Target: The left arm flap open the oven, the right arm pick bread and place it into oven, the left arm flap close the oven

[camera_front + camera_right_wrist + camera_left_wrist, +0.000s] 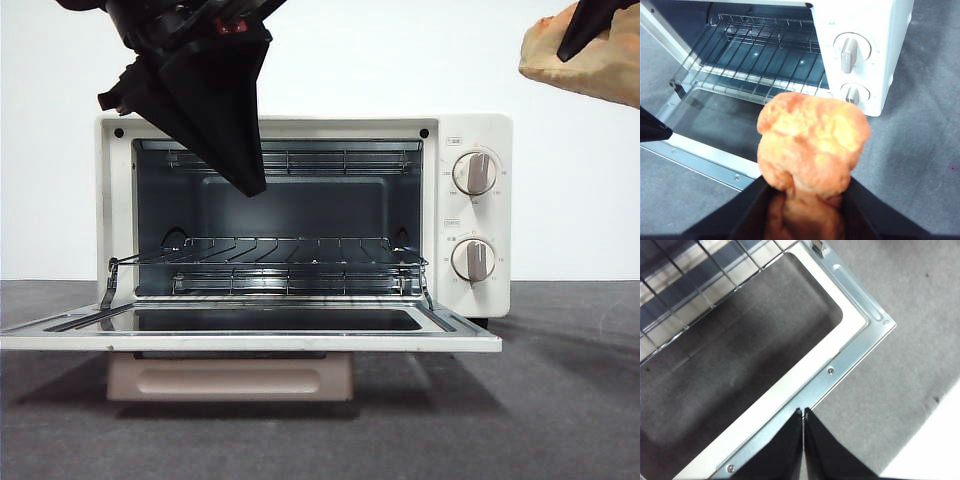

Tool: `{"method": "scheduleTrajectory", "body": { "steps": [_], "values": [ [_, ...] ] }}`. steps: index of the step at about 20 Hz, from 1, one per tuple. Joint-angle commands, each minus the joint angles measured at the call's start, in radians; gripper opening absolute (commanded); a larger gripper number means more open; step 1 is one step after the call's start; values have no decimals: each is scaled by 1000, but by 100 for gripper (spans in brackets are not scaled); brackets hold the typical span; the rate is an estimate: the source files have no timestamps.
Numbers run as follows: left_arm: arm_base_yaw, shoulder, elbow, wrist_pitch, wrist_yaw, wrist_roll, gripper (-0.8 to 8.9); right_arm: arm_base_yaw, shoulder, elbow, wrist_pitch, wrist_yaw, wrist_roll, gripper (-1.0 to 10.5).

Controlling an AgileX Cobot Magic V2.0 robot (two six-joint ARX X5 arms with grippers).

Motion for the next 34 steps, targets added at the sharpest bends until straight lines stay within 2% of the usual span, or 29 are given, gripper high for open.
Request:
{"method": "scheduleTrajectory", "body": {
  "steps": [1, 4, 7, 14, 18, 22, 24, 27, 31, 34],
  "values": [
    [10, -17, 9, 22, 1, -10, 11, 8, 7, 18, 4, -2, -9, 164],
    [53, -97, 8, 33, -35, -10, 11, 8, 16, 18, 5, -5, -9, 164],
    [127, -229, -29, 43, -43, -10, 11, 8, 55, 18, 34, -57, -4, 164],
    [293, -587, -304, 38, -23, -18, 11, 70, 230, 18, 243, -116, 39, 164],
    [322, -726, -409, -14, -9, -18, 11, 135, 396, 29, 381, -131, 88, 164],
    [322, -786, -420, -69, -9, -17, 11, 165, 593, 121, 470, -127, 124, 164],
    [322, -801, -420, -68, -9, -17, 11, 165, 701, 189, 487, -106, 135, 164],
    [322, -811, -420, -69, -9, -17, 11, 165, 842, 293, 500, -18, 146, 164],
    [322, -811, -420, -68, -9, -16, 11, 164, 967, 398, 513, 83, 154, 165],
    [322, -811, -420, -69, -9, -16, 11, 164, 1020, 417, 584, 113, 170, 165]
  ]
}}
